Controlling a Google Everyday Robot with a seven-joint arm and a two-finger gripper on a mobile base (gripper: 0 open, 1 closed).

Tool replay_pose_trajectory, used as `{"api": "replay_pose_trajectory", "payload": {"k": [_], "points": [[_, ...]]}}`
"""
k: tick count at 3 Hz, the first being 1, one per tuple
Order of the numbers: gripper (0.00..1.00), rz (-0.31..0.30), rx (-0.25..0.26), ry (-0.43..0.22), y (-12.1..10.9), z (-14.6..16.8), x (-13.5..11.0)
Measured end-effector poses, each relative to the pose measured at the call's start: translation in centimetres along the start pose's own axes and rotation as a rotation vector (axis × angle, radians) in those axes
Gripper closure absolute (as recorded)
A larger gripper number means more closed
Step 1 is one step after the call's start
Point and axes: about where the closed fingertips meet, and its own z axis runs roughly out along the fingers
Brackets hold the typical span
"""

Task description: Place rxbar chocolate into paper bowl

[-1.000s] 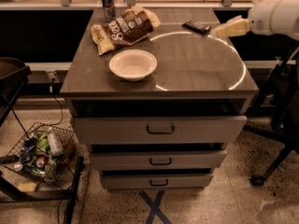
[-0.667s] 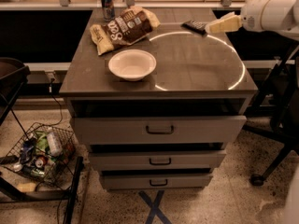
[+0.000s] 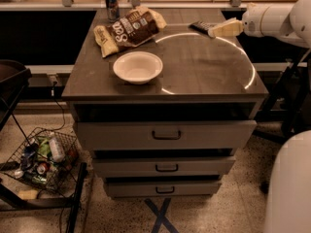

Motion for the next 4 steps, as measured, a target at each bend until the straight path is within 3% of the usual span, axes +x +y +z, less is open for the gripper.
{"api": "replay_pose_trajectory", "payload": {"k": [1,2,3,4], "points": [[0.0,0.041,-0.01,0.015,-0.6,2.1,2.1],[0.0,0.091,-0.061,0.022,-0.3,6.3,4.0],[0.0,0.091,-0.061,0.022,-0.3,6.3,4.0],[0.0,0.095,0.002,0.029,-1.4,6.9,3.5]]}}
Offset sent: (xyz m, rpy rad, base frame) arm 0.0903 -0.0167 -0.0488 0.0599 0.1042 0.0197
